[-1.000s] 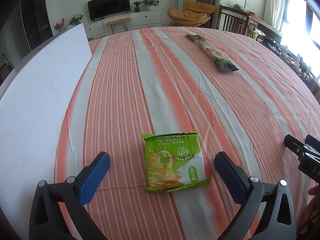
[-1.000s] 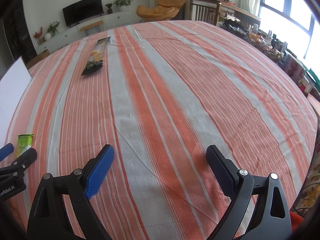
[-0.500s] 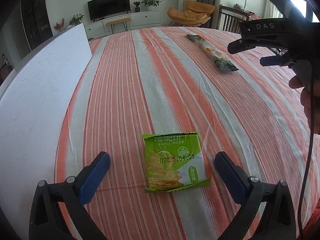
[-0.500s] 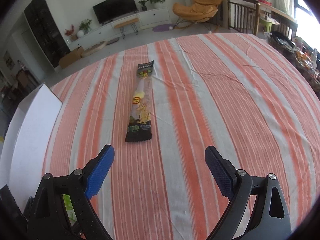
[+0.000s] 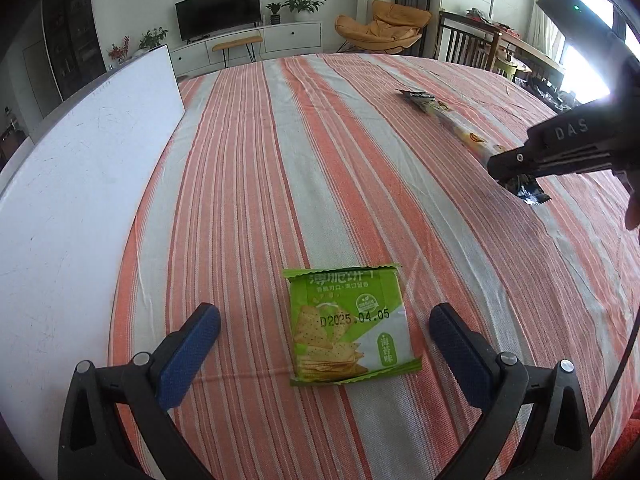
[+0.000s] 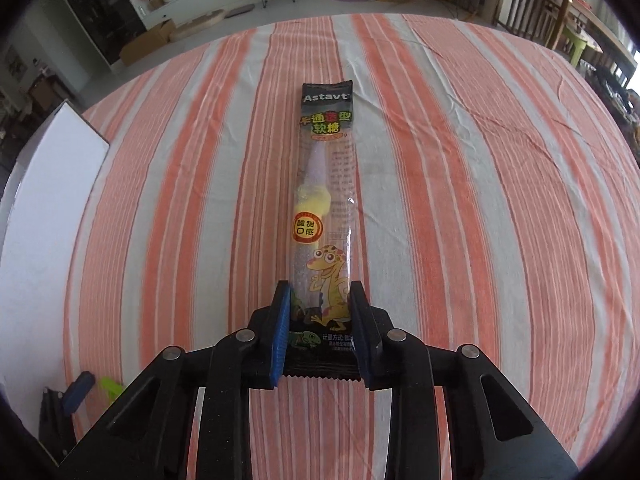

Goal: Organize snacks

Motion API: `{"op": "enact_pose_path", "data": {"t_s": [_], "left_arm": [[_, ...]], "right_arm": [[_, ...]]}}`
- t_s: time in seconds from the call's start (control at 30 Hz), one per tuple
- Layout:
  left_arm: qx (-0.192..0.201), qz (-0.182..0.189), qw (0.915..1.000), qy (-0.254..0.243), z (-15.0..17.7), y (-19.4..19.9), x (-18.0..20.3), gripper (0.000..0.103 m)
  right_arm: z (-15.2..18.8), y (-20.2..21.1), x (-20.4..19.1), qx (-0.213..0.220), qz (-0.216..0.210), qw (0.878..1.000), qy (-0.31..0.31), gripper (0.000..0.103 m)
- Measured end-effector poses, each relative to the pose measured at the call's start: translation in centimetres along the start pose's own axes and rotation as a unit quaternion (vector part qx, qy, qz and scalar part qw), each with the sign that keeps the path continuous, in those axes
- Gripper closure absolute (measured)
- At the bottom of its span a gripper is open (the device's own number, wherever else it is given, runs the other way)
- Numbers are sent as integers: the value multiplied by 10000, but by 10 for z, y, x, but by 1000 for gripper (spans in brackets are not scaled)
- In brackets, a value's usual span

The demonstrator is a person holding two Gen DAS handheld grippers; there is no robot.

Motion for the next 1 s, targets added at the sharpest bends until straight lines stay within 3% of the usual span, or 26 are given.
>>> {"op": "enact_pose_path", "data": {"t_s": [0.2,0.33,0.47,1.0], "left_arm": [[0,-9,10000,-7,-1,-1,0,0],[0,-8,10000,-6,0,-1,0,0],[0,-8,10000,-6,-1,-1,0,0],[1,-9,10000,-6,0,-1,0,0]], "right_arm": [[115,44,5,401,263,9988,-65,73],[155,48,8,856,384,9949,-364,66],[150,49,7,989,652,9918,-474,31],[163,45,4,920,950,9898,-535,29]]}}
Point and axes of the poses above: each gripper's, at about its wrist camera, not at the fingertips, and y roughly against the way its jaws point, x to its right, z to its underside, the point moved 2 cm from there along -y, roughly the way its jaws point, and after that the axes turned 3 degrees about z, right-handed, at the moved point
